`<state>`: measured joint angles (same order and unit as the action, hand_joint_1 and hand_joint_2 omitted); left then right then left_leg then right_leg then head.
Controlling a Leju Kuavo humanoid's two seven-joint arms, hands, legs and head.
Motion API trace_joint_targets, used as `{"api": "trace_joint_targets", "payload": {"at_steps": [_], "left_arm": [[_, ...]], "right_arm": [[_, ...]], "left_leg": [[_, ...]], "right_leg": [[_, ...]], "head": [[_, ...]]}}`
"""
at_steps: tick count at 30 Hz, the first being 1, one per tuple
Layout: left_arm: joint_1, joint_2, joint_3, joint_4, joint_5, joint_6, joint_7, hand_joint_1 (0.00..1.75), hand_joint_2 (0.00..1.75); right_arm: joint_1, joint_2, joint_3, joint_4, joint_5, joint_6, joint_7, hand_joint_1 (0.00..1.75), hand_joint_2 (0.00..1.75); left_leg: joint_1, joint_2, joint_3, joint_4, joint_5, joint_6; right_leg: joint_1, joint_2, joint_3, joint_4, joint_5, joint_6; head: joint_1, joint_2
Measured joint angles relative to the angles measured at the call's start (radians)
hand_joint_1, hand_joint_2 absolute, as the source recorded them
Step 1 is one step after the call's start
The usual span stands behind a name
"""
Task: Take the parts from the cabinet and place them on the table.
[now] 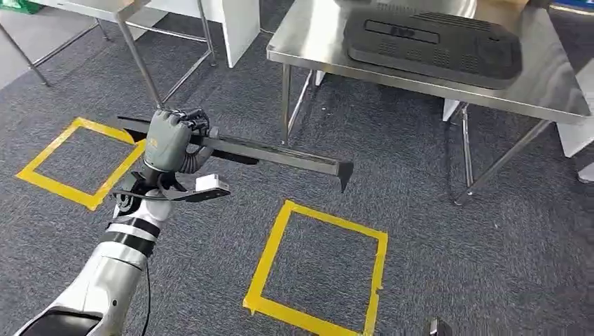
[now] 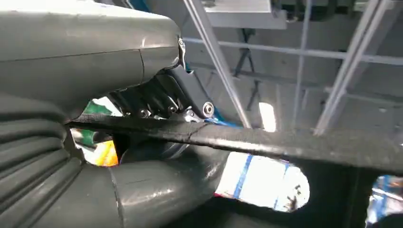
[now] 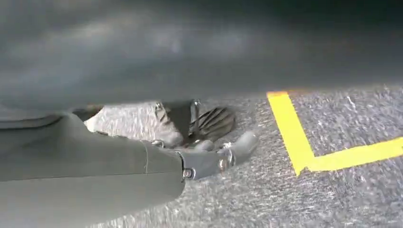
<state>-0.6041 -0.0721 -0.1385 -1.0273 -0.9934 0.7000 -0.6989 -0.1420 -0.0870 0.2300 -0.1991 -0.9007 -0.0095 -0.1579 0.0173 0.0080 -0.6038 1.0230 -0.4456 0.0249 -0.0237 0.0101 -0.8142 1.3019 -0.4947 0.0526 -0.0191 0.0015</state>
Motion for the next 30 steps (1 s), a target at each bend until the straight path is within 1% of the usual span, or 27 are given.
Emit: {"api": "trace_joint_targets", "payload": {"at_steps": [1,2,3,4,5,6,7,9,10,11,12,13,14,15,16,17,18,19,20,21,22,23,24,25,26,29,30], "left_arm": [[0.001,0.0,-0.001,0.001,0.0,0.0,0.0,1.75,1.75],[0.002,0.0,-0.003,0.001,0.0,0.0,0.0,1.75,1.75],[0.001,0.0,-0.005,0.001,0.0,0.0,0.0,1.75,1.75],[0.0,0.0,-0.006,0.001,0.0,0.0,0.0,1.75,1.75],[-0.002,0.0,-0.006,0.001,0.0,0.0,0.0,1.75,1.75],[-0.003,0.0,-0.006,0.001,0.0,0.0,0.0,1.75,1.75],[-0.005,0.002,-0.006,0.001,0.0,0.0,0.0,1.75,1.75],[-0.005,0.0,-0.008,0.001,0.0,0.0,0.0,1.75,1.75],[-0.007,-0.001,-0.008,0.001,0.0,0.0,0.0,1.75,1.75],[-0.009,0.0,-0.008,0.001,0.0,0.0,0.0,1.75,1.75],[-0.01,0.0,-0.009,0.001,0.0,0.0,0.0,1.75,1.75],[-0.01,0.0,-0.009,0.001,0.002,0.0,0.0,1.75,1.75],[-0.007,0.001,-0.009,0.003,0.002,0.0,0.0,1.75,1.75],[-0.003,0.002,-0.009,0.006,0.002,0.0,0.0,1.75,1.75],[0.002,0.003,-0.009,0.009,0.002,0.0,0.0,1.75,1.75],[0.006,0.003,-0.009,0.011,0.002,0.0,0.0,1.75,1.75],[0.006,0.004,-0.009,0.012,0.002,0.0,0.0,1.75,1.75],[0.003,0.006,-0.009,0.013,0.004,0.0,0.0,1.75,1.75],[-0.001,0.006,-0.009,0.014,0.007,0.0,0.0,1.75,1.75],[-0.006,0.006,-0.009,0.016,0.008,0.0,0.0,1.75,1.75],[-0.01,0.004,-0.01,0.017,0.009,0.0,0.0,1.75,1.75],[-0.009,0.003,-0.011,0.017,0.009,0.0,0.0,1.75,1.75],[-0.01,0.002,-0.013,0.018,0.009,0.0,0.0,1.75,1.75],[-0.011,0.004,-0.013,0.021,0.01,0.0,0.0,1.75,1.75],[-0.011,0.004,-0.014,0.024,0.01,0.0,0.0,1.75,1.75],[-0.016,0.004,-0.021,0.034,0.015,0.0,0.0,1.75,1.75],[-0.018,0.004,-0.023,0.037,0.019,0.0,0.002,1.75,1.75]], "right_arm": [[0.002,0.001,0.0,0.0,0.0,0.0,0.0,0.0,0.0],[0.003,0.001,0.0,0.0,0.0,0.0,0.0,0.0,0.0],[0.003,0.0,0.0,0.0,0.0,0.0,0.0,0.0,0.0],[0.002,-0.001,0.0,0.0,0.0,0.0,0.0,0.0,0.0],[0.0,-0.002,0.0,0.0,0.0,0.0,0.0,0.0,0.0],[-0.004,-0.002,0.0,0.0,0.0,0.0,0.0,0.0,0.0],[-0.004,-0.002,-0.001,0.0,0.0,0.0,0.0,0.0,0.0],[-0.002,-0.003,-0.001,0.0,0.0,0.0,0.0,0.0,0.0],[-0.002,-0.003,-0.001,0.0,0.0,0.0,0.0,0.0,0.0],[0.001,-0.003,-0.001,0.0,0.0,0.0,0.0,0.0,0.0],[0.001,-0.002,-0.002,0.0,0.0,0.0,0.0,0.0,0.0],[-0.001,-0.002,-0.002,0.0,0.0,0.002,0.0,0.0,0.0],[-0.002,-0.002,-0.004,0.0,0.001,0.003,0.001,0.0,0.0],[-0.001,-0.001,-0.005,0.0,0.002,0.005,0.001,0.0,0.0],[0.0,-0.001,-0.005,0.0,0.001,0.005,0.002,0.0,0.0],[0.002,-0.001,-0.006,0.0,0.002,0.005,0.002,0.0,0.0],[0.003,0.0,-0.006,0.0,0.002,0.005,0.002,0.0,0.0],[0.004,0.001,-0.006,0.0,0.002,0.005,0.0,0.0,0.0],[0.005,0.002,-0.006,0.0,0.002,0.005,-0.001,0.0,0.0],[0.006,-0.001,-0.007,0.0,0.002,0.004,-0.003,0.0,0.0],[0.005,-0.002,-0.008,0.0,0.002,0.003,-0.004,0.0,0.0],[0.006,-0.003,-0.009,0.0,0.002,0.003,-0.005,0.0,0.0],[0.009,-0.002,-0.01,0.0,0.002,0.001,-0.005,0.0,0.0],[0.012,-0.001,-0.011,0.0,0.003,-0.001,-0.005,0.0,0.0],[0.012,0.0,-0.012,0.0,0.003,-0.002,-0.005,0.0,0.0],[0.009,-0.001,-0.015,0.0,0.005,-0.003,-0.003,0.0,0.0],[0.008,0.0,-0.015,0.0,0.006,-0.003,-0.002,0.0,0.0]], "left_leg": [[-0.001,0.013,0.0,0.0,-0.001,0.001],[-0.002,0.026,0.001,0.0,-0.001,0.0],[-0.002,0.037,0.001,0.0,-0.002,0.0],[-0.003,0.048,0.002,0.0,-0.003,-0.002],[-0.005,0.057,0.006,0.0,-0.005,-0.005],[-0.013,0.065,0.006,0.002,-0.009,-0.011],[-0.015,0.076,0.008,0.001,-0.011,-0.015],[-0.015,0.097,0.016,-0.004,-0.012,-0.021],[-0.015,0.109,0.02,-0.005,-0.015,-0.027],[-0.008,0.084,0.01,0.003,-0.025,-0.036],[-0.007,0.039,-0.005,0.043,-0.048,-0.039],[-0.007,0.006,-0.041,0.121,-0.09,-0.041],[-0.006,-0.007,-0.082,0.209,-0.13,-0.044],[-0.005,-0.011,-0.12,0.284,-0.157,-0.047],[-0.005,-0.011,-0.14,0.317,-0.16,-0.048],[-0.003,-0.011,-0.138,0.303,-0.138,-0.049],[0.001,-0.011,-0.116,0.252,-0.1,-0.049],[0.004,-0.011,-0.073,0.16,-0.048,-0.05],[0.008,-0.013,-0.033,0.077,-0.007,-0.053],[0.011,-0.024,-0.014,0.035,-0.009,-0.058],[0.009,-0.032,0.0,0.019,-0.019,-0.049],[0.01,-0.03,-0.005,0.016,-0.013,-0.042],[0.007,-0.03,-0.007,0.016,-0.012,-0.04],[0.005,-0.032,-0.009,0.016,-0.009,-0.037],[0.003,-0.035,-0.01,0.016,-0.008,-0.034],[-0.002,-0.042,-0.011,0.016,-0.007,-0.03],[-0.003,-0.043,-0.011,0.016,-0.006,-0.029]], "right_leg": [[0.0,-0.001,-0.012,0.025,-0.002,0.006],[0.0,-0.002,0.006,-0.007,0.012,0.013],[0.001,-0.007,0.049,-0.083,0.04,0.02],[0.003,-0.021,0.104,-0.179,0.069,0.024],[0.009,-0.066,0.163,-0.273,0.092,0.022],[0.019,-0.104,0.18,-0.302,0.092,0.008],[0.023,-0.085,0.181,-0.303,0.1,0.0],[0.025,-0.063,0.176,-0.3,0.1,-0.007],[0.022,-0.051,0.18,-0.306,0.105,-0.015],[0.0,-0.04,0.187,-0.314,0.109,-0.022],[0.001,-0.029,0.188,-0.315,0.111,-0.029],[0.001,-0.022,0.188,-0.315,0.11,-0.039],[0.001,-0.008,0.188,-0.315,0.109,-0.041],[0.001,0.006,0.188,-0.315,0.109,-0.041],[0.001,0.02,0.188,-0.315,0.109,-0.041],[0.0,0.036,0.188,-0.314,0.11,-0.041],[-0.002,0.042,0.188,-0.311,0.109,-0.04],[-0.005,0.052,0.188,-0.307,0.109,-0.039],[-0.007,0.061,0.188,-0.301,0.105,-0.033],[0.001,0.066,0.183,-0.293,0.1,-0.025],[0.002,0.068,0.172,-0.283,0.098,-0.021],[0.002,0.069,0.168,-0.285,0.101,-0.018],[0.002,0.069,0.167,-0.288,0.104,-0.026],[0.002,0.068,0.168,-0.291,0.105,-0.026],[0.005,0.065,0.169,-0.293,0.106,-0.024],[0.004,0.058,0.173,-0.299,0.106,-0.024],[0.003,0.057,0.174,-0.3,0.107,-0.022]], "head": [[0.001,0.0],[0.0,0.0],[0.001,0.0],[0.0,0.0],[0.002,0.0],[0.003,0.0],[0.0,0.0],[0.0,0.0],[0.0,0.0],[-0.001,0.0],[-0.007,0.0],[-0.01,0.0],[-0.01,0.0],[-0.009,0.0],[-0.01,0.0],[-0.009,0.0],[-0.01,0.0],[-0.01,0.0],[-0.01,0.0],[-0.01,0.0],[-0.008,0.0],[-0.003,0.0],[-0.005,0.0],[-0.003,0.0],[-0.004,0.0],[-0.003,0.0],[-0.003,0.0]]}}
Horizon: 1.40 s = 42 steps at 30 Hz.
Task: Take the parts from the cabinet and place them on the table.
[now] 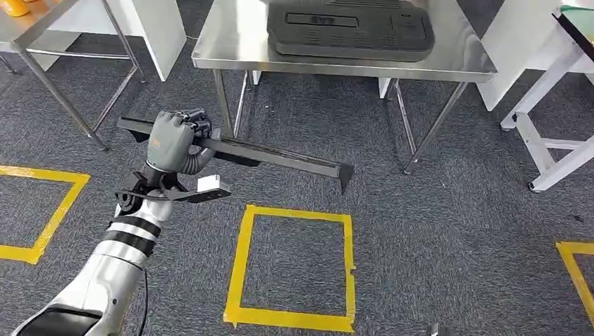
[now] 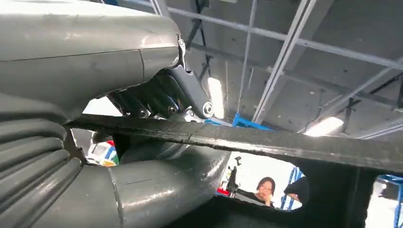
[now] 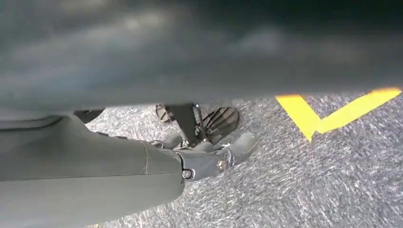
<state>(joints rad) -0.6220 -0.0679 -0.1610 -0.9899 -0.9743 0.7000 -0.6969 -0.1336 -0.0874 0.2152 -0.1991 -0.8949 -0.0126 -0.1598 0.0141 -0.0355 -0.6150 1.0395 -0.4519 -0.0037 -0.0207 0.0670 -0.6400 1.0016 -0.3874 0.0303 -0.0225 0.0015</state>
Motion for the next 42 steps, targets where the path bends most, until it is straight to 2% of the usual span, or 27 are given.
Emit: {"api": "trace_joint_targets", "payload": {"at_steps": [3,8,9,10,11,12,14,15,16,17,19,20,21,22,24,26,27,29,30,31,33,34,35,36,39,40,42], "left_arm": [[-0.009,0.001,-0.007,0.011,0.001,0.0,0.008,1.75,1.75],[-0.019,0.005,-0.021,0.014,0.014,0.0,0.016,1.75,1.75],[-0.023,0.005,-0.024,0.014,0.015,0.0,0.016,1.75,1.75],[-0.027,0.004,-0.026,0.014,0.016,0.0,0.016,1.75,1.75],[-0.03,0.004,-0.028,0.014,0.016,0.0,0.016,1.75,1.75],[-0.033,0.004,-0.029,0.015,0.018,0.0,0.017,1.75,1.75],[-0.033,0.004,-0.031,0.019,0.019,0.0,0.02,1.75,1.75],[-0.031,0.004,-0.033,0.021,0.02,0.0,0.021,1.75,1.75],[-0.031,0.004,-0.034,0.025,0.021,0.0,0.022,1.75,1.75],[-0.031,0.004,-0.035,0.027,0.021,0.0,0.023,1.75,1.75],[-0.032,0.004,-0.039,0.029,0.023,0.0,0.024,1.75,1.75],[-0.035,0.004,-0.042,0.03,0.024,0.0,0.025,1.75,1.75],[-0.038,0.005,-0.042,0.03,0.025,0.0,0.026,1.75,1.75],[-0.041,0.004,-0.043,0.032,0.026,0.0,0.026,1.75,1.75],[-0.042,0.004,-0.043,0.035,0.032,0.0,0.026,1.75,1.75],[-0.045,0.004,-0.044,0.036,0.034,0.0,0.026,1.75,1.75],[-0.047,0.005,-0.044,0.036,0.037,0.0,0.026,1.75,1.75],[-0.046,0.004,-0.044,0.039,0.038,0.0,0.026,1.75,1.75],[-0.044,0.005,-0.044,0.042,0.039,0.0,0.027,1.75,1.75],[-0.041,0.006,-0.044,0.045,0.039,0.0,0.027,1.75,1.75],[-0.041,0.006,-0.044,0.047,0.038,0.0,0.027,1.75,1.75],[-0.043,0.007,-0.044,0.047,0.038,0.0,0.027,1.75,1.75],[-0.044,0.007,-0.044,0.047,0.038,0.0,0.027,1.75,1.75],[-0.048,0.008,-0.044,0.048,0.04,0.0,0.027,1.75,1.75],[-0.049,0.006,-0.045,0.05,0.04,0.0,0.03,1.75,1.75],[-0.052,0.008,-0.044,0.052,0.041,0.0,0.032,1.75,1.75],[-0.058,0.008,-0.045,0.052,0.043,0.0,0.036,1.75,1.75]], "right_arm": [[-0.001,0.001,-0.001,0.0,0.003,0.0,0.0,0.0,0.0],[-0.001,0.004,-0.001,0.0,0.009,0.0,0.0,0.0,0.0],[-0.001,0.004,-0.001,0.0,0.009,0.0,0.0,0.0,0.0],[-0.001,0.003,-0.002,0.0,0.009,0.0,0.0,0.0,0.0],[-0.001,0.005,-0.002,0.0,0.009,0.0,0.0,0.0,0.0],[-0.003,0.005,-0.002,0.0,0.01,0.0,0.0,0.0,0.0],[-0.006,0.002,-0.002,0.0,0.012,0.0,0.0,0.0,0.0],[-0.005,0.003,-0.003,0.0,0.012,0.0,0.001,0.0,0.0],[-0.005,0.004,-0.003,0.0,0.013,0.0,0.002,0.0,0.0],[-0.005,0.003,-0.003,0.0,0.014,0.0,0.002,0.0,0.0],[-0.006,0.001,-0.005,0.0,0.014,0.0,0.002,0.0,0.0],[-0.007,0.002,-0.006,0.0,0.015,0.0,0.002,0.0,0.0],[-0.008,0.003,-0.006,0.0,0.015,0.0,0.003,0.0,0.0],[-0.008,0.003,-0.008,0.0,0.015,0.0,0.003,0.0,0.0],[-0.007,0.003,-0.008,0.0,0.015,0.0,0.004,0.0,0.0],[-0.006,0.004,-0.01,0.0,0.017,0.0,0.004,0.0,0.0],[-0.007,0.004,-0.01,0.0,0.018,0.0,0.004,0.0,0.0],[-0.007,0.004,-0.011,0.0,0.018,0.0,0.004,0.0,0.0],[-0.007,0.004,-0.011,0.0,0.018,0.0,0.004,0.0,0.0],[-0.006,0.004,-0.011,0.0,0.018,0.0,0.004,0.0,0.0],[-0.006,0.005,-0.013,0.0,0.018,0.0,0.004,0.0,0.0],[-0.006,0.005,-0.014,0.0,0.018,0.0,0.004,0.0,0.0],[-0.006,0.006,-0.014,0.0,0.018,0.0,0.004,0.0,0.0],[-0.007,0.006,-0.015,0.0,0.019,0.0,0.004,0.0,0.0],[-0.007,0.006,-0.016,0.0,0.023,0.0,0.004,0.0,0.0],[-0.007,0.007,-0.016,0.0,0.023,0.0,0.005,0.0,0.0],[-0.007,0.009,-0.016,0.0,0.024,0.0,0.005,0.0,0.0]], "left_leg": [[-0.006,-0.003,-0.003,0.003,-0.002,0.01],[-0.017,-0.001,-0.003,0.004,-0.001,0.024],[-0.016,0.002,-0.002,0.0,0.003,0.028],[-0.001,0.007,0.006,-0.014,0.011,0.038],[-0.002,0.01,0.01,-0.018,0.012,0.043],[-0.001,0.014,0.01,-0.018,0.014,0.046],[-0.001,0.023,0.009,-0.018,0.013,0.045],[-0.001,0.027,0.008,-0.018,0.012,0.044],[0.0,0.029,0.008,-0.018,0.011,0.043],[0.001,0.031,0.008,-0.017,0.01,0.039],[0.008,0.033,0.012,-0.016,0.006,0.028],[0.007,0.034,0.014,-0.016,0.003,0.019],[0.0,0.034,0.011,-0.016,0.001,0.008],[-0.002,0.034,0.012,-0.017,0.001,0.003],[0.001,0.036,0.019,-0.024,0.001,-0.004],[0.007,0.037,0.008,-0.002,-0.019,-0.015],[0.007,0.036,-0.013,0.047,-0.046,-0.015],[0.007,0.033,-0.105,0.226,-0.12,-0.017],[0.007,0.033,-0.138,0.283,-0.133,-0.016],[0.007,0.033,-0.156,0.301,-0.124,-0.014],[0.007,0.033,-0.123,0.205,-0.045,-0.008],[0.007,0.033,-0.079,0.106,0.012,-0.003],[0.007,0.032,-0.044,0.029,0.046,0.002],[0.002,0.03,-0.019,0.008,0.03,0.0],[-0.006,0.029,-0.023,-0.002,0.023,0.004],[-0.002,0.029,-0.019,-0.01,0.026,0.01],[0.004,0.03,-0.012,-0.018,0.028,0.024]], "right_leg": [[-0.005,-0.001,0.002,-0.005,0.003,0.02],[-0.014,0.0,0.001,-0.01,0.006,0.038],[-0.013,0.002,0.001,-0.013,0.009,0.042],[-0.012,-0.005,-0.005,0.004,0.003,0.04],[-0.008,-0.034,-0.023,0.033,-0.009,0.038],[-0.007,-0.047,-0.054,0.098,-0.041,0.032],[-0.008,-0.054,-0.132,0.256,-0.104,0.026],[-0.009,-0.055,-0.16,0.312,-0.119,0.03],[-0.012,-0.056,-0.163,0.312,-0.114,0.037],[-0.014,-0.059,-0.137,0.262,-0.091,0.047],[-0.019,-0.068,-0.041,0.087,-0.029,0.067],[-0.022,-0.08,0.0,0.004,-0.016,0.07],[-0.008,-0.07,0.009,0.006,-0.016,0.058],[-0.008,-0.066,0.006,0.009,-0.016,0.04],[-0.005,-0.064,0.005,0.012,-0.019,0.026],[-0.016,-0.061,0.015,0.009,-0.02,0.008],[-0.014,-0.061,0.018,0.009,-0.024,-0.002],[-0.008,-0.06,0.023,0.009,-0.029,-0.015],[-0.005,-0.059,0.025,0.01,-0.031,-0.018],[-0.002,-0.056,0.029,0.01,-0.033,-0.021],[-0.001,-0.05,0.038,0.01,-0.039,-0.021],[0.0,-0.047,0.046,0.01,-0.043,-0.018],[0.0,-0.045,0.049,0.01,-0.048,-0.013],[0.012,-0.045,0.046,0.015,-0.052,-0.006],[0.004,-0.045,0.042,0.008,-0.048,0.007],[0.008,-0.044,0.045,0.006,-0.05,0.012],[0.006,-0.056,0.008,0.064,-0.078,0.015]], "head": [[-0.001,0.0],[-0.001,0.0],[-0.002,0.0],[-0.002,0.0],[0.001,0.0],[0.009,0.0],[0.01,0.0],[0.01,0.0],[0.011,0.0],[0.011,0.0],[0.011,0.0],[0.014,0.0],[0.015,0.0],[0.012,0.0],[0.011,0.0],[0.007,0.0],[0.004,0.0],[0.006,0.0],[0.005,0.0],[0.005,0.0],[0.005,0.0],[0.005,0.0],[0.005,0.0],[0.006,0.0],[0.005,0.0],[0.006,0.0],[0.009,0.0]]}}
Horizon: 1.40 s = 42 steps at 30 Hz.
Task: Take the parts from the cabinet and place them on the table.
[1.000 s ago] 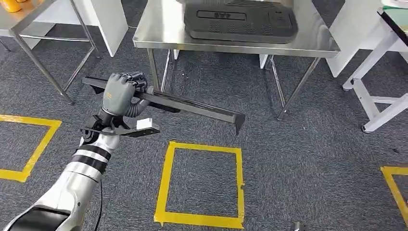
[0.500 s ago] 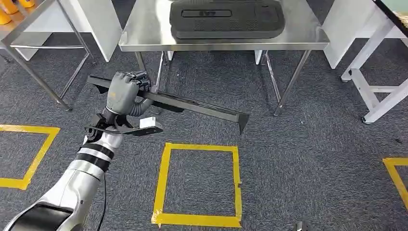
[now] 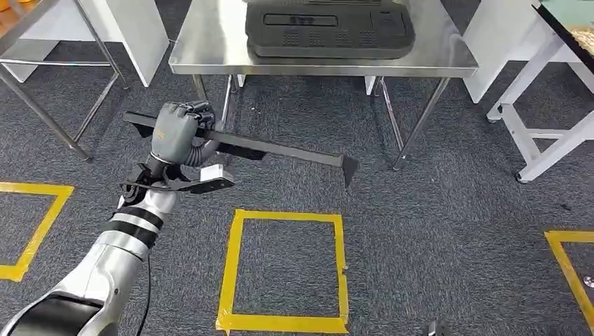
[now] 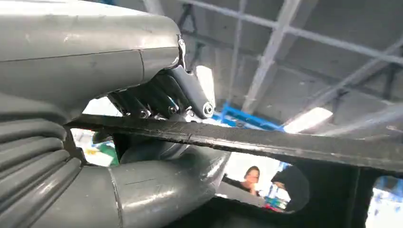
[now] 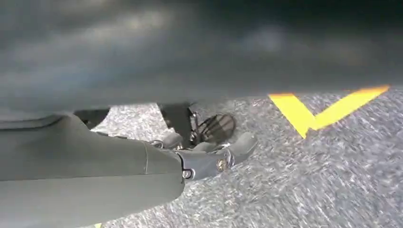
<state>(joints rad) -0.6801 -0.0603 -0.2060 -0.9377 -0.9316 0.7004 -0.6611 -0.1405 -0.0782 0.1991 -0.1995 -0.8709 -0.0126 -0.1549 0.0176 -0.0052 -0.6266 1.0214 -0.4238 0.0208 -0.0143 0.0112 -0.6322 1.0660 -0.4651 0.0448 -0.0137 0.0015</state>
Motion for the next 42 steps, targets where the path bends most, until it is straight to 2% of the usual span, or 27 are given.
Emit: {"api": "trace_joint_targets", "payload": {"at_steps": [3,4,5,6,8,9,10,12,14,15,18,19,20,21,23,24,25,29,31,32,34,35,37,38,39,40,42], "left_arm": [[-0.002,0.0,-0.003,0.005,0.0,0.0,0.002,1.75,1.75],[0.0,0.0,-0.004,0.009,0.0,0.0,0.002,1.75,1.75],[0.001,0.0,-0.005,0.011,0.0,0.0,0.003,1.75,1.75],[0.001,0.0,-0.006,0.011,0.001,0.0,0.005,1.75,1.75],[-0.001,0.0,-0.008,0.011,0.002,0.0,0.006,1.75,1.75],[-0.003,0.0,-0.009,0.011,0.002,0.0,0.007,1.75,1.75],[-0.004,0.001,-0.009,0.012,0.002,0.0,0.008,1.75,1.75],[-0.004,0.001,-0.012,0.013,0.002,0.0,0.009,1.75,1.75],[-0.004,0.001,-0.013,0.013,0.002,0.0,0.009,1.75,1.75],[-0.006,0.001,-0.013,0.013,0.003,0.0,0.009,1.75,1.75],[-0.004,0.003,-0.014,0.016,0.006,0.0,0.01,1.75,1.75],[-0.001,0.005,-0.014,0.019,0.006,0.0,0.01,1.75,1.75],[0.002,0.006,-0.014,0.021,0.006,0.0,0.01,1.75,1.75],[0.002,0.007,-0.014,0.023,0.006,0.0,0.01,1.75,1.75],[0.0,0.009,-0.014,0.023,0.009,0.0,0.011,1.75,1.75],[-0.002,0.011,-0.014,0.024,0.011,0.0,0.013,1.75,1.75],[-0.006,0.011,-0.014,0.025,0.012,0.0,0.014,1.75,1.75],[-0.005,0.01,-0.017,0.024,0.011,0.0,0.015,1.75,1.75],[-0.009,0.01,-0.017,0.025,0.012,0.0,0.018,1.75,1.75],[-0.009,0.01,-0.018,0.025,0.012,0.0,0.017,1.75,1.75],[0.001,0.011,-0.021,0.027,0.011,0.0,0.017,1.75,1.75],[0.007,0.011,-0.022,0.028,0.011,0.0,0.017,1.75,1.75],[0.012,0.011,-0.025,0.031,0.012,0.0,0.021,1.75,1.75],[0.011,0.011,-0.027,0.031,0.012,0.0,0.022,1.75,1.75],[0.01,0.01,-0.028,0.031,0.013,0.0,0.023,1.75,1.75],[0.009,0.011,-0.028,0.033,0.014,0.0,0.024,1.75,1.75],[0.007,0.011,-0.03,0.034,0.016,-0.001,0.024,1.75,1.75]], "right_arm": [[0.0,0.0,0.0,0.0,0.003,0.0,0.0,0.0,0.0],[0.002,0.001,0.0,0.0,0.003,0.0,0.0,0.0,0.0],[0.003,0.001,0.0,0.0,0.003,0.0,0.0,0.0,0.0],[0.003,0.001,0.0,0.0,0.003,0.0,0.0,0.0,0.0],[0.001,0.0,-0.001,0.0,0.003,0.0,0.0,0.0,0.0],[0.0,0.0,-0.001,0.0,0.004,0.001,0.0,0.0,0.0],[-0.001,0.0,-0.001,0.0,0.004,0.001,0.0,0.0,0.0],[0.001,0.002,-0.001,0.0,0.004,0.002,0.0,0.0,0.0],[0.001,0.002,-0.001,0.0,0.005,0.002,0.0,0.0,0.0],[0.001,0.002,-0.001,0.0,0.005,0.002,0.0,0.0,0.0],[0.0,0.002,-0.001,0.0,0.005,0.002,0.0,0.0,0.0],[0.001,0.002,-0.002,0.0,0.005,0.002,0.0,0.0,0.0],[0.002,0.002,-0.002,0.0,0.005,0.002,0.0,0.0,0.0],[0.003,0.002,-0.002,0.0,0.004,0.002,0.0,0.0,0.0],[0.003,0.004,-0.002,0.0,0.005,0.002,0.0,0.0,0.0],[0.003,0.005,-0.002,0.0,0.005,0.002,0.0,0.0,0.0],[0.0,0.005,-0.002,0.0,0.005,0.002,0.0,0.0,0.0],[0.001,0.005,-0.003,0.0,0.005,0.002,0.001,0.0,0.0],[-0.003,0.006,-0.003,-0.001,0.006,0.003,0.001,0.0,0.0],[-0.003,0.005,-0.003,-0.001,0.006,0.003,0.001,0.0,0.0],[0.0,0.005,-0.003,-0.001,0.006,0.003,0.002,0.0,0.0],[0.006,0.006,-0.003,-0.001,0.006,0.003,0.002,0.0,0.0],[0.01,0.006,-0.003,-0.001,0.007,0.003,0.002,0.0,0.0],[0.01,0.005,-0.003,-0.001,0.009,0.003,0.002,0.0,0.0],[0.01,0.005,-0.003,-0.001,0.009,0.003,0.002,0.0,0.0],[0.014,0.005,-0.003,0.0,0.009,0.003,0.002,0.0,0.0],[0.01,0.004,-0.003,0.0,0.012,0.002,0.003,0.0,0.0]], "left_leg": [[-0.001,0.0,0.0,0.0,-0.004,0.008],[-0.001,-0.001,0.0,0.0,-0.005,0.008],[-0.001,-0.001,0.001,0.0,-0.007,0.009],[0.0,-0.002,0.004,0.0,-0.009,0.007],[0.001,-0.003,0.013,0.0,-0.016,-0.001],[-0.007,-0.003,0.013,0.002,-0.02,-0.008],[-0.009,-0.003,0.012,0.001,-0.024,-0.013],[-0.008,-0.002,0.016,0.0,-0.027,-0.02],[-0.003,0.0,0.015,0.006,-0.038,-0.032],[-0.004,0.001,0.006,0.038,-0.054,-0.035],[-0.003,0.001,-0.109,0.259,-0.141,-0.039],[-0.003,0.001,-0.142,0.303,-0.145,-0.04],[-0.003,0.001,-0.151,0.298,-0.123,-0.04],[-0.003,0.002,-0.139,0.255,-0.084,-0.038],[-0.002,0.002,-0.069,0.092,0.019,-0.031],[-0.004,0.001,-0.043,0.043,0.024,-0.025],[-0.006,0.001,-0.016,0.007,0.003,-0.025],[-0.007,-0.004,-0.003,0.005,-0.011,0.002],[-0.005,-0.005,0.012,0.001,-0.02,0.015],[-0.005,-0.005,0.017,0.001,-0.026,0.019],[-0.006,-0.007,0.032,0.001,-0.043,0.019],[-0.006,-0.009,0.044,0.001,-0.053,0.019],[-0.006,-0.012,0.073,0.001,-0.076,0.017],[-0.006,-0.012,0.091,0.0,-0.089,0.014],[-0.006,-0.012,0.11,0.0,-0.104,0.011],[-0.009,-0.013,0.123,0.0,-0.118,0.006],[-0.012,-0.014,0.136,-0.022,-0.134,-0.008]], "right_leg": [[0.0,0.0,-0.131,0.233,-0.072,-0.004],[-0.001,-0.001,-0.159,0.269,-0.073,0.002],[-0.002,-0.001,-0.16,0.249,-0.054,0.01],[-0.004,-0.002,-0.134,0.187,-0.02,0.021],[-0.006,-0.011,-0.037,-0.017,0.064,0.036],[-0.002,-0.017,-0.015,-0.061,0.065,0.028],[0.003,-0.01,-0.007,-0.062,0.066,0.013],[0.006,-0.01,-0.01,-0.056,0.061,0.0],[-0.009,-0.009,0.005,-0.063,0.06,-0.019],[-0.008,-0.008,0.012,-0.063,0.054,-0.028],[-0.005,-0.008,0.029,-0.062,0.041,-0.047],[-0.004,-0.007,0.035,-0.062,0.036,-0.048],[-0.004,-0.005,0.041,-0.062,0.031,-0.046],[-0.004,-0.001,0.05,-0.062,0.024,-0.043],[-0.004,0.002,0.072,-0.062,0.008,-0.036],[-0.003,0.003,0.078,-0.062,-0.001,-0.03],[0.01,0.003,0.074,-0.058,-0.009,-0.022],[0.003,0.002,0.092,-0.062,-0.012,0.001],[0.001,-0.004,0.031,0.027,-0.018,0.005],[0.001,-0.004,-0.025,0.108,-0.03,0.005],[0.001,-0.004,-0.126,0.237,-0.071,-0.001],[0.001,-0.004,-0.155,0.254,-0.078,0.0],[0.001,-0.004,-0.154,0.176,-0.05,0.009],[0.001,-0.005,-0.132,0.088,-0.007,0.016],[0.002,-0.008,-0.107,-0.004,0.058,0.025],[0.006,-0.016,-0.093,-0.067,0.145,0.029],[0.02,-0.013,-0.073,-0.068,0.132,-0.011]], "head": [[0.0,0.0],[0.001,0.0],[0.0,0.0],[0.002,0.0],[0.002,0.0],[0.002,0.0],[-0.001,0.0],[-0.002,0.0],[-0.002,0.0],[-0.004,0.0],[-0.005,0.0],[-0.005,0.0],[-0.005,0.0],[-0.006,0.0],[-0.006,0.0],[-0.005,0.0],[-0.006,0.0],[-0.005,0.0],[0.001,0.0],[0.003,0.0],[0.002,0.0],[0.002,0.0],[0.003,0.0],[0.003,0.0],[0.003,0.0],[0.005,0.0],[0.001,0.0]]}}
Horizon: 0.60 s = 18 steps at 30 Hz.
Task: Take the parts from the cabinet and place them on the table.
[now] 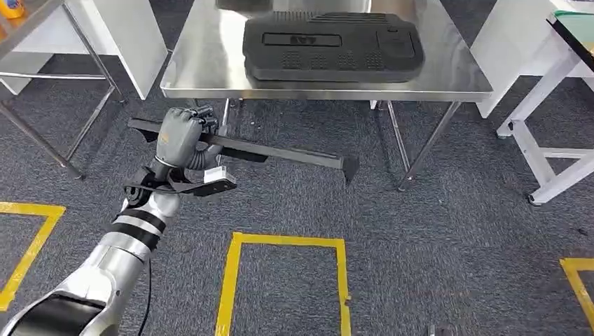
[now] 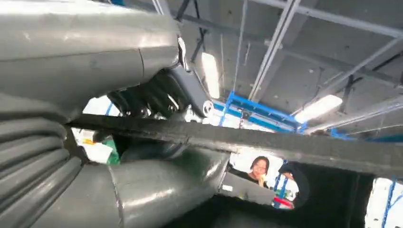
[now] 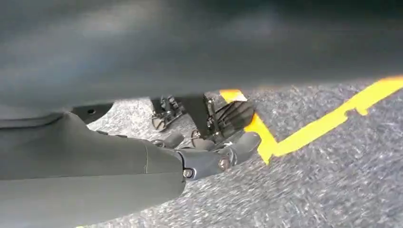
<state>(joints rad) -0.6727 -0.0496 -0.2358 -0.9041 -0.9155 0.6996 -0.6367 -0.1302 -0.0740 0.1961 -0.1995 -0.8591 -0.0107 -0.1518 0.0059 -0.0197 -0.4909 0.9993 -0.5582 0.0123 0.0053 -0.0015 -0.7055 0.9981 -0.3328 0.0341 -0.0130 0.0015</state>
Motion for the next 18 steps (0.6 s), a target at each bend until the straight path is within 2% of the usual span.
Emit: {"api": "trace_joint_targets", "payload": {"at_steps": [2,3,4,5,6,7,8,9,10,11,12,13,14,15,16,17,18], "left_arm": [[-0.003,0.0,-0.002,-0.002,0.003,0.001,0.0,1.75,1.75],[-0.004,0.001,-0.002,-0.003,0.004,0.001,0.001,1.75,1.75],[-0.004,0.002,-0.002,-0.003,0.006,0.001,0.002,1.75,1.75],[0.004,0.005,-0.002,-0.003,0.009,0.001,0.003,1.75,1.75],[0.015,0.006,-0.002,-0.002,0.011,0.001,0.003,1.75,1.75],[0.028,0.009,-0.003,-0.001,0.011,0.001,0.003,1.75,1.75],[0.038,0.011,-0.003,-0.001,0.011,0.001,0.003,1.75,1.75],[0.042,0.014,-0.004,-0.001,0.011,0.001,0.003,1.75,1.75],[0.042,0.017,-0.004,-0.001,0.013,0.001,0.003,1.75,1.75],[0.042,0.02,-0.004,-0.001,0.015,0.001,0.004,1.75,1.75],[0.042,0.026,-0.005,-0.001,0.016,0.001,0.004,1.75,1.75],[0.045,0.031,-0.005,-0.001,0.018,0.001,0.005,1.75,1.75],[0.049,0.032,-0.006,-0.001,0.019,0.001,0.006,1.75,1.75],[0.05,0.034,-0.007,-0.004,0.02,0.0,0.008,1.75,1.75],[0.049,0.034,-0.009,-0.016,0.019,0.0,0.008,1.75,1.75],[0.042,0.035,-0.01,-0.025,0.019,0.002,0.009,1.75,1.75],[0.037,0.035,-0.011,-0.034,0.019,0.002,0.01,1.75,1.75]], "right_arm": [[-0.001,0.0,0.0,0.0,0.003,-0.001,0.001,0.0,0.0],[-0.001,0.0,0.0,-0.001,0.003,-0.002,0.001,0.0,0.0],[0.0,0.0,0.0,-0.001,0.006,-0.002,0.001,0.0,0.0],[0.0,0.0,0.0,-0.001,0.007,-0.002,0.001,0.0,0.0],[0.002,0.0,0.0,-0.001,0.008,-0.003,0.001,0.0,0.0],[0.005,0.0,0.0,-0.001,0.009,-0.003,0.001,0.0,0.0],[0.008,0.0,0.0,-0.001,0.009,-0.004,0.001,0.0,0.0],[0.011,0.001,0.0,-0.001,0.01,-0.004,0.001,0.0,0.0],[0.012,0.001,0.0,-0.001,0.012,-0.005,0.001,0.0,0.0],[0.012,0.002,0.0,-0.001,0.013,-0.005,0.001,0.0,0.0],[0.012,0.003,0.0,-0.001,0.014,-0.005,0.001,0.0,0.0],[0.014,0.006,0.0,-0.001,0.015,-0.007,0.001,0.0,0.0],[0.011,0.009,0.0,0.001,0.016,-0.008,0.001,0.0,0.0],[0.007,0.009,0.0,0.0,0.017,-0.008,0.0,0.0,0.0],[0.007,0.008,0.0,0.0,0.018,-0.01,0.002,0.0,0.0],[0.002,0.008,0.0,-0.002,0.018,-0.01,0.001,0.0,0.0],[-0.002,-0.001,0.0,-0.003,0.019,-0.009,0.001,0.0,0.0]], "left_leg": [[-0.001,0.001,0.024,-0.005,0.009,-0.007],[0.001,0.004,0.005,0.02,0.011,-0.009],[0.001,0.009,-0.023,0.091,0.029,-0.013],[0.001,0.011,-0.071,0.178,0.031,-0.018],[0.002,0.012,-0.114,0.243,0.005,-0.023],[0.003,0.012,-0.151,0.284,-0.045,-0.027],[0.004,0.012,-0.179,0.298,-0.095,-0.029],[0.004,0.012,-0.202,0.287,-0.126,-0.029],[0.004,0.012,-0.213,0.25,-0.118,-0.026],[0.003,0.012,-0.213,0.19,-0.073,-0.021],[0.001,0.012,-0.211,0.12,0.017,-0.013],[-0.002,0.014,-0.212,0.049,0.151,-0.003],[-0.009,0.013,-0.215,-0.001,0.224,0.001],[-0.011,0.014,-0.198,0.014,0.208,0.007],[-0.014,0.014,-0.196,0.01,0.202,0.016],[-0.013,0.016,-0.187,0.003,0.201,0.023],[-0.005,0.014,-0.169,-0.002,0.197,0.028]], "right_leg": [[-0.005,-0.004,0.018,-0.012,-0.012,-0.02],[-0.015,0.0,0.037,-0.018,-0.018,-0.026],[-0.015,0.002,0.054,-0.02,-0.026,-0.037],[-0.015,0.002,0.069,-0.022,-0.038,-0.05],[-0.015,0.004,0.085,-0.022,-0.052,-0.051],[-0.015,0.008,0.102,-0.022,-0.065,-0.051],[-0.015,0.012,0.119,-0.022,-0.079,-0.051],[-0.015,0.017,0.138,-0.022,-0.093,-0.049],[-0.013,0.02,0.157,-0.022,-0.107,-0.047],[-0.012,0.023,0.177,-0.023,-0.122,-0.045],[-0.011,0.024,0.196,-0.023,-0.136,-0.043],[-0.011,0.024,0.2,-0.025,-0.151,-0.04],[0.0,0.027,0.222,-0.013,-0.166,-0.032],[-0.002,0.031,0.222,-0.024,-0.178,-0.025],[-0.004,0.032,0.242,-0.022,-0.176,-0.015],[-0.003,0.03,0.238,-0.014,-0.171,-0.005],[-0.001,0.028,0.222,0.011,-0.17,-0.001]], "head": [[0.001,0.0],[-0.002,0.0],[-0.003,0.0],[-0.004,0.0],[-0.004,0.0],[-0.004,0.0],[-0.005,0.0],[-0.004,0.0],[-0.005,0.0],[-0.005,0.0],[-0.005,0.0],[-0.005,0.0],[-0.002,0.0],[-0.005,0.0],[-0.006,0.0],[-0.01,0.0],[-0.011,0.0]]}}
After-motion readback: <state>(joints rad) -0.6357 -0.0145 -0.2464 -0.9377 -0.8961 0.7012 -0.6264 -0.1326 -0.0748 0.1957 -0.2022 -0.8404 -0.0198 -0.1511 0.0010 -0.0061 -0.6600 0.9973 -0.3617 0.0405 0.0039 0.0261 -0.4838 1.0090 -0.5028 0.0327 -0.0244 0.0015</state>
